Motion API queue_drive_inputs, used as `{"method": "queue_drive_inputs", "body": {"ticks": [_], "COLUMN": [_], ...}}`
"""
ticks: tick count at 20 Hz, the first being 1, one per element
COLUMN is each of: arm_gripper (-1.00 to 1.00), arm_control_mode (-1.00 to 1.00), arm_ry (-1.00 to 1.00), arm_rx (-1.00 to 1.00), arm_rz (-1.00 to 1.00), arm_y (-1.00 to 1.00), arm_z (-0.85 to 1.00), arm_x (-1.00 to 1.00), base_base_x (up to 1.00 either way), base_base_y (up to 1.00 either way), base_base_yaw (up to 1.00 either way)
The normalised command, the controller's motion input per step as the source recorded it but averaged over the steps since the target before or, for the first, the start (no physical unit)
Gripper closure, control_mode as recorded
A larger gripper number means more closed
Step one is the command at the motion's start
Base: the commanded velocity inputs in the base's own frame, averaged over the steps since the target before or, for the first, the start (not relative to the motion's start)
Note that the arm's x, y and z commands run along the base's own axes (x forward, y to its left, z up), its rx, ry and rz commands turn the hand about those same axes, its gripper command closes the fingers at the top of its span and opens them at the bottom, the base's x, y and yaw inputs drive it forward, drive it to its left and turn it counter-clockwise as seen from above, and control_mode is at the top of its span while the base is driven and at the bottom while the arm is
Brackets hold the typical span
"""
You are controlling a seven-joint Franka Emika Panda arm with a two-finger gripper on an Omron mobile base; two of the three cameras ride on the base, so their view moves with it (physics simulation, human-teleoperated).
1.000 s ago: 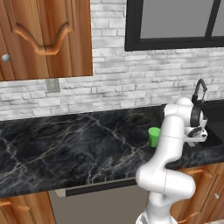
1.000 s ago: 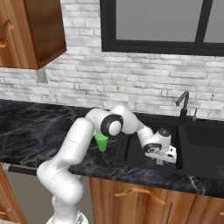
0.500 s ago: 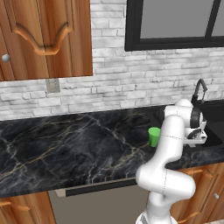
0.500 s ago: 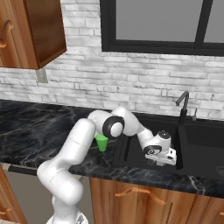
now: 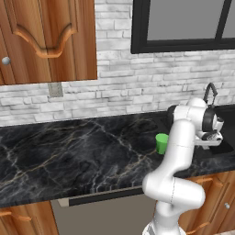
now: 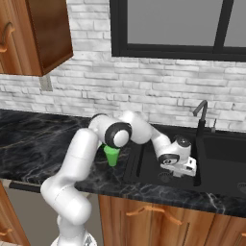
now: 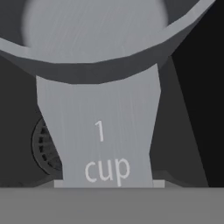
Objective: Move any existing items from the left basin to the right basin for drying. Then move the cup from the counter to the left basin of the sink for washing.
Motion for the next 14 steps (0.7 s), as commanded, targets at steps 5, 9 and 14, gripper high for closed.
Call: {"method": "queue_drive_inputs", "body": {"ticks": [5,9,14], "arm_gripper": [1.0,1.0,1.0], "arm_control_mode": [-1.0,-1.0,-1.0], "arm_ry": [-0.07,-0.07,-0.06], "arm_rx": [0.0,0.0,0.0], "arm_rz": [-0.01,-0.03,-0.06], "arm_y": [0.0,-0.01,-0.1], "arm_z": [0.82,0.75,0.74], "arm_x": [-0.18,-0.22,-0.24], "base_base_x": [0.0,0.0,0.0], "base_base_y": [0.0,0.0,0.0], "base_base_yaw": [0.0,0.0,0.0]}}
